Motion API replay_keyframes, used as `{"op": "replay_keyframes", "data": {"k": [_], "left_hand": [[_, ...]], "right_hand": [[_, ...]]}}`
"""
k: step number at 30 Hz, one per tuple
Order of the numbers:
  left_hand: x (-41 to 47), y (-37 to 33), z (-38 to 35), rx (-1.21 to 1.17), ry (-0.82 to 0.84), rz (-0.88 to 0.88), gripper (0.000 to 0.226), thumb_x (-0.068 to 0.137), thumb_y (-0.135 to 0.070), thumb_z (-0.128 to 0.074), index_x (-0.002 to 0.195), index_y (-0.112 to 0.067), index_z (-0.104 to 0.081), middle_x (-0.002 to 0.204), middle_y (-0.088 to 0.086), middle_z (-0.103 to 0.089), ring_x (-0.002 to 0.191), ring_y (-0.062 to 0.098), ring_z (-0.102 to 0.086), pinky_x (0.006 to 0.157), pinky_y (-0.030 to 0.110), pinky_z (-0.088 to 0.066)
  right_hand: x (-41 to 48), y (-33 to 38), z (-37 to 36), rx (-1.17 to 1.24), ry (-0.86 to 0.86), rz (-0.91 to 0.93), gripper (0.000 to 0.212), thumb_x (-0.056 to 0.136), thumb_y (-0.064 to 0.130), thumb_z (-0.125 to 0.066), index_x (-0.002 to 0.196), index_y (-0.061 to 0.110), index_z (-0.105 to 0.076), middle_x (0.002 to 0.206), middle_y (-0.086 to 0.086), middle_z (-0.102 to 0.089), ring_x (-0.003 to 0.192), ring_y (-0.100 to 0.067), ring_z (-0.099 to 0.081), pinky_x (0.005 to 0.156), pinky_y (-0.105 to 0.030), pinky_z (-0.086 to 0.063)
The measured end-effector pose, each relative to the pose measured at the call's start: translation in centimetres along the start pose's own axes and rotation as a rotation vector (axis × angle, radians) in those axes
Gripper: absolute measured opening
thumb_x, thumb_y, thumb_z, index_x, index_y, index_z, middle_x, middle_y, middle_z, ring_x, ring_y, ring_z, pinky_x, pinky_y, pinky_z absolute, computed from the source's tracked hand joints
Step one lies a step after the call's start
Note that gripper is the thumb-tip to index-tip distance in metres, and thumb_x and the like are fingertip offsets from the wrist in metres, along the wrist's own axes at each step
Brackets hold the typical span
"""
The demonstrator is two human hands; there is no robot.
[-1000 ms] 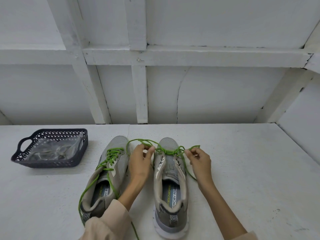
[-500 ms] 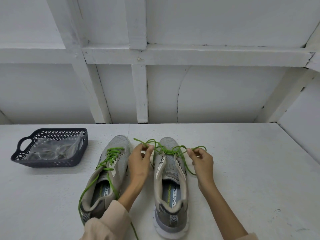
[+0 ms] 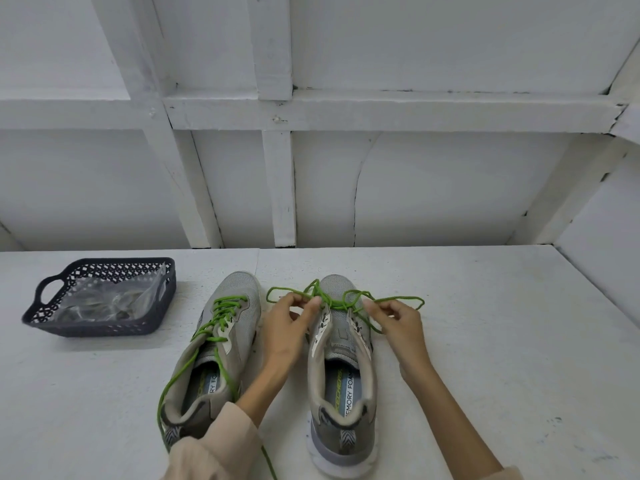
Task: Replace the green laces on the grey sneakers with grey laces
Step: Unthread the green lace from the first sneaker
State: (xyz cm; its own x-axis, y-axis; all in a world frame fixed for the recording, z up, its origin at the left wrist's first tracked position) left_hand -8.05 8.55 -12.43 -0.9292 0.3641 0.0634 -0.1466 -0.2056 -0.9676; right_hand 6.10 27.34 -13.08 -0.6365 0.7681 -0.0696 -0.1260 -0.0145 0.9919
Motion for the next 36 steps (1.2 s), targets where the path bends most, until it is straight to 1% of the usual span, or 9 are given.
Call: {"op": "replay_keyframes", "data": {"k": [4,9,13,16,20,24,29,31,36], "left_hand": [[0.1,0.4,-1.1,0.025,0.037,-0.004,0.025,0.081,-0.045,-0.069,0.077,-0.021,-0.065,0.073,-0.006,-0.068,0.056,0.012,-0.053,0.057,0.031,-0.043],[0.3,-0.4,1.9,-0.038,-0.135,-0.040,0.017,0.093,-0.026,-0.064,0.087,-0.010,-0.066,0.082,-0.005,-0.066,0.060,0.005,-0.049,0.063,0.025,-0.040],[-0.1,-0.2,-0.1,-0.011,-0.002,-0.021,0.017,0.087,-0.031,-0.071,0.082,-0.015,-0.067,0.072,-0.008,-0.064,0.050,0.001,-0.046,0.053,0.018,-0.039],[-0.1,0.2,-1.0,-0.003,0.035,-0.007,0.010,0.084,-0.029,-0.074,0.085,-0.022,-0.068,0.076,-0.007,-0.066,0.054,0.008,-0.051,0.055,0.021,-0.043],[0.5,0.2,0.2,-0.030,0.014,0.012,0.011,0.089,-0.019,-0.069,0.079,-0.022,-0.065,0.074,-0.008,-0.066,0.058,0.001,-0.052,0.060,0.023,-0.045],[0.8,0.4,1.8,-0.060,-0.080,0.023,0.010,0.091,-0.030,-0.066,0.086,-0.021,-0.065,0.083,-0.008,-0.067,0.073,0.010,-0.056,0.075,0.035,-0.049],[0.0,0.7,-1.0,0.004,0.063,0.056,0.020,0.082,-0.035,-0.075,0.080,-0.016,-0.067,0.074,-0.004,-0.066,0.060,0.011,-0.055,0.057,0.024,-0.043],[0.2,0.3,-0.5,-0.003,0.025,0.029,0.018,0.084,-0.028,-0.073,0.076,-0.015,-0.066,0.069,-0.004,-0.065,0.059,0.011,-0.054,0.054,0.021,-0.041],[0.1,0.0,2.1,-0.052,-0.141,0.019,0.016,0.089,-0.031,-0.068,0.086,-0.015,-0.066,0.079,-0.006,-0.066,0.065,0.011,-0.055,0.069,0.033,-0.047]], "right_hand": [[-0.1,0.1,-1.5,-0.040,0.036,0.022,0.017,0.079,0.024,-0.079,0.072,0.010,-0.072,0.066,-0.001,-0.065,0.064,-0.009,-0.053,0.067,-0.029,-0.043],[0.0,0.5,2.0,0.069,-0.186,0.066,0.022,0.086,0.023,-0.072,0.069,0.011,-0.064,0.063,0.005,-0.057,0.063,-0.012,-0.045,0.066,-0.032,-0.039],[-0.1,-0.2,-0.5,0.026,-0.005,0.008,0.023,0.080,0.029,-0.078,0.073,0.009,-0.069,0.062,0.004,-0.057,0.063,-0.011,-0.048,0.064,-0.030,-0.040],[-0.2,-0.4,-1.7,-0.021,0.046,0.020,0.022,0.077,0.027,-0.080,0.072,0.008,-0.071,0.061,0.003,-0.060,0.063,-0.013,-0.051,0.063,-0.032,-0.041],[0.1,0.0,-0.1,0.018,-0.039,0.040,0.019,0.087,0.020,-0.071,0.071,0.010,-0.066,0.063,0.003,-0.059,0.060,-0.013,-0.048,0.060,-0.029,-0.040],[0.0,-0.2,0.9,0.121,-0.126,0.022,0.024,0.091,0.024,-0.066,0.074,0.007,-0.062,0.069,-0.001,-0.059,0.055,-0.013,-0.044,0.056,-0.027,-0.036],[-0.3,-0.5,-2.0,0.018,0.063,-0.001,0.017,0.080,0.022,-0.078,0.073,0.008,-0.071,0.066,0.000,-0.062,0.065,-0.013,-0.053,0.063,-0.028,-0.043],[-0.2,-0.3,-1.5,0.018,0.030,0.012,0.017,0.083,0.020,-0.075,0.074,0.006,-0.070,0.063,0.000,-0.060,0.063,-0.013,-0.051,0.061,-0.027,-0.041],[-0.1,-0.7,0.9,0.092,-0.134,0.011,0.027,0.091,0.026,-0.066,0.073,0.007,-0.061,0.063,0.000,-0.054,0.057,-0.013,-0.045,0.059,-0.030,-0.037]]}}
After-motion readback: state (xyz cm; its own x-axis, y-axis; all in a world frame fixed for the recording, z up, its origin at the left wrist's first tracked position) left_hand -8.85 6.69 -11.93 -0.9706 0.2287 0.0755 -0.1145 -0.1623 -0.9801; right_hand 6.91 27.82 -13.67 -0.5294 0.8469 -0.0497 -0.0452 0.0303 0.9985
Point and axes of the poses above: each hand's wrist, its own x-axis towards the middle knuckle, its own z-axis out of the back of the hand, y = z × x, the point moved 10 cm from there along x, towards the middle knuckle
